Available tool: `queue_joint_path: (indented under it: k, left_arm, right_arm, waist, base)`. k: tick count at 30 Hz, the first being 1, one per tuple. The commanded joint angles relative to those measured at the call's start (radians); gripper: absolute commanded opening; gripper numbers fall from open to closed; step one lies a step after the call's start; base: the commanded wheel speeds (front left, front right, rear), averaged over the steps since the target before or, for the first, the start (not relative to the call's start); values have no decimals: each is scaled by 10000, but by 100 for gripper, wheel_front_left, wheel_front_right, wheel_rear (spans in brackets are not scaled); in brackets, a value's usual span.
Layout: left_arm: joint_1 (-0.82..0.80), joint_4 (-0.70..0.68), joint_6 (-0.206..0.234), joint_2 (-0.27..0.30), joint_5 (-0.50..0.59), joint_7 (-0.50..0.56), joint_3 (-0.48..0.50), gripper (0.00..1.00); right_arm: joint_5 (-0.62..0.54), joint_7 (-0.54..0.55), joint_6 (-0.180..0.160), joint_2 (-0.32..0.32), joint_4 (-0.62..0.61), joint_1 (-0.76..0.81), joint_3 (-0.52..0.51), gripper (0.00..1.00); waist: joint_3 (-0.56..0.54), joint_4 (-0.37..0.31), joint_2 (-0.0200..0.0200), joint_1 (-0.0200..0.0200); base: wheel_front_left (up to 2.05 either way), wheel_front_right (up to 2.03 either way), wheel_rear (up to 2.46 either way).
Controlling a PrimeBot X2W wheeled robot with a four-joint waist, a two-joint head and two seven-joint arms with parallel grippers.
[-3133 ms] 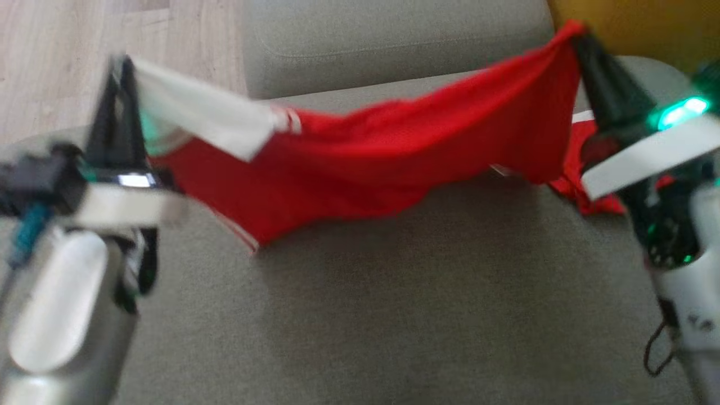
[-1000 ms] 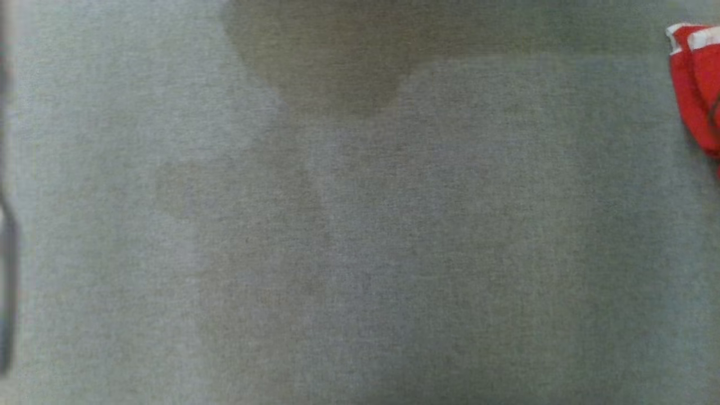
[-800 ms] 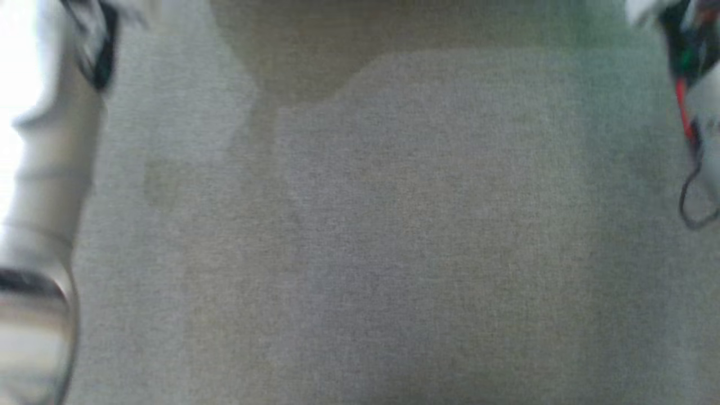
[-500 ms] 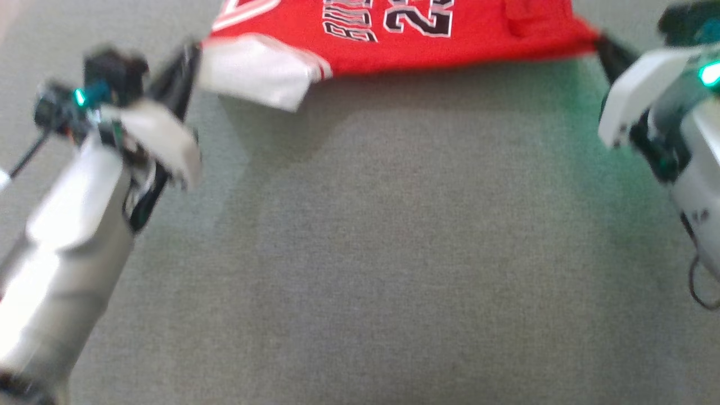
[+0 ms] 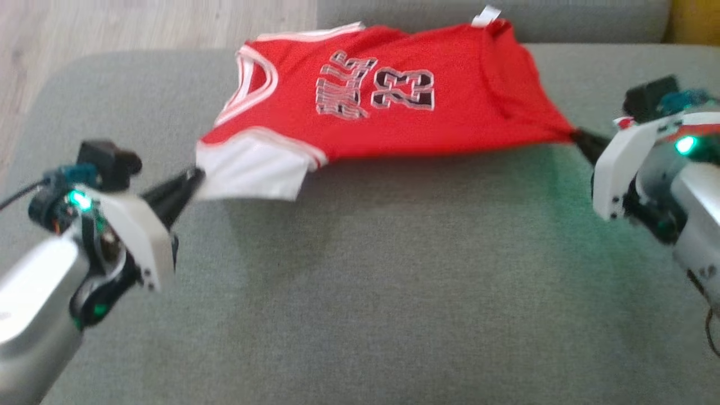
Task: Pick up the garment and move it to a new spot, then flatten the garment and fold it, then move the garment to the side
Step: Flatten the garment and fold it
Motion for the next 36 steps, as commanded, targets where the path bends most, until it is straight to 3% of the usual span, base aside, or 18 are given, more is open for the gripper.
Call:
queue_joint_path:
  k: [1, 12, 18, 25, 36]
  left_arm:
    - [-114, -634, 53, 797, -258, 280, 480, 0]
    - [1976, -3674, 817, 2674, -1738, 1757, 368, 0]
    - [2522, -4600, 1272, 3168, -1986, 1793, 437, 0]
    - [2415, -4780, 1853, 3088, -1580, 1404, 630, 0]
    - [848, -3477, 1549, 2383, -738, 1635, 595, 0]
  right_arm:
    - [259, 146, 67, -360, -307, 247, 159, 0]
    - [2099, 1781, 67, -1148, -1780, 1401, 1061, 0]
    - [2662, 2250, 67, -1486, -2524, 1732, 1123, 0]
    - [2810, 2069, 67, -1617, -3120, 1803, 814, 0]
    - [2451, 1745, 67, -1041, -2877, 1122, 149, 0]
  waist:
    - [-300, -166, -1, 1]
    - [-1374, -717, -1, 1]
    - [-1544, -833, -1, 1]
    - [-1217, -844, -1, 1]
    - [-273, -890, -1, 1]
  base:
    - [0, 0, 0]
    - [0, 0, 0]
    - [0, 0, 0]
    - [0, 0, 0]
    - [0, 0, 0]
